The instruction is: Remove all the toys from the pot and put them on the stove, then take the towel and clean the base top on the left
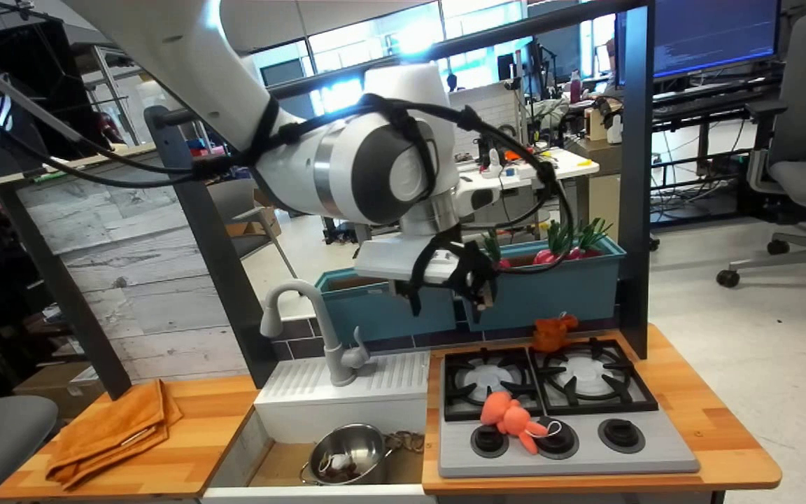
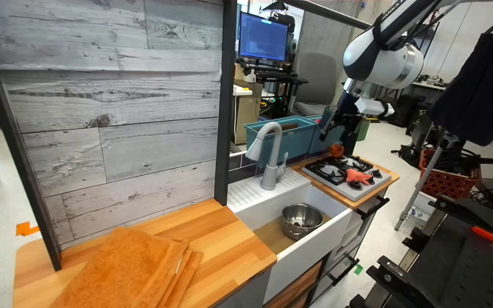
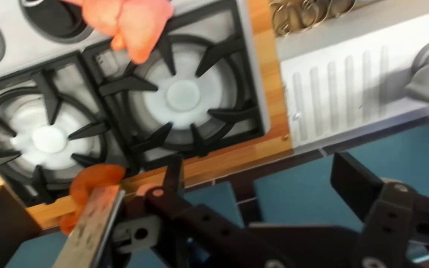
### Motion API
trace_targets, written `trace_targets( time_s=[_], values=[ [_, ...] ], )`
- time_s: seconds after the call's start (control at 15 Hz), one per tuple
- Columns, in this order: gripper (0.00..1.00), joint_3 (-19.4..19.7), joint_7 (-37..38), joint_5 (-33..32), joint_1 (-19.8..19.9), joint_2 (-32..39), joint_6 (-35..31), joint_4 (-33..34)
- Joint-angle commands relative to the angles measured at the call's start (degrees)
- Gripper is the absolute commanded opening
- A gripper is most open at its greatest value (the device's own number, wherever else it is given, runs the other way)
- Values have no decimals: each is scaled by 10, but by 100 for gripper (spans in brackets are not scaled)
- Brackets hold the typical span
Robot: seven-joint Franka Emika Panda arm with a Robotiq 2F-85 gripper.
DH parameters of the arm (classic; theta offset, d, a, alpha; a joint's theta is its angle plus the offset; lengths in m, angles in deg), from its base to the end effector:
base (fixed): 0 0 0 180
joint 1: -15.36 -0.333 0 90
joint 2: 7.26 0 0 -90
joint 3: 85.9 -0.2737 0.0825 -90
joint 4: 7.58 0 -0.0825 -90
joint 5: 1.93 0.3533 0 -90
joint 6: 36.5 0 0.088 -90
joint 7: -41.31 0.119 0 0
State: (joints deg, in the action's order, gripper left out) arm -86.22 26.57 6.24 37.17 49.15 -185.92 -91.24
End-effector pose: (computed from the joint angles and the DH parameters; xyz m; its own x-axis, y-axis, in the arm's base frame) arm 0.6222 -0.2479 0.0945 0.9557 -0.2363 0.1755 -0.2305 -0.9716 -0.0529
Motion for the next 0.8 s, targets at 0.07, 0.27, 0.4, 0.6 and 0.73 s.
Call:
trace_targets(
  time_s=[0.07,0.27,0.4,0.6,0.73],
  values=[
    [100,-35,-50,-18,-21,-48,14,-132],
    [100,-30,-50,-46,-58,-8,45,-133],
    [74,-20,-42,-71,-84,15,83,-122],
    [65,-13,-32,-92,-111,44,95,-103],
    [48,-7,-27,-100,-124,59,90,-92]
  ],
)
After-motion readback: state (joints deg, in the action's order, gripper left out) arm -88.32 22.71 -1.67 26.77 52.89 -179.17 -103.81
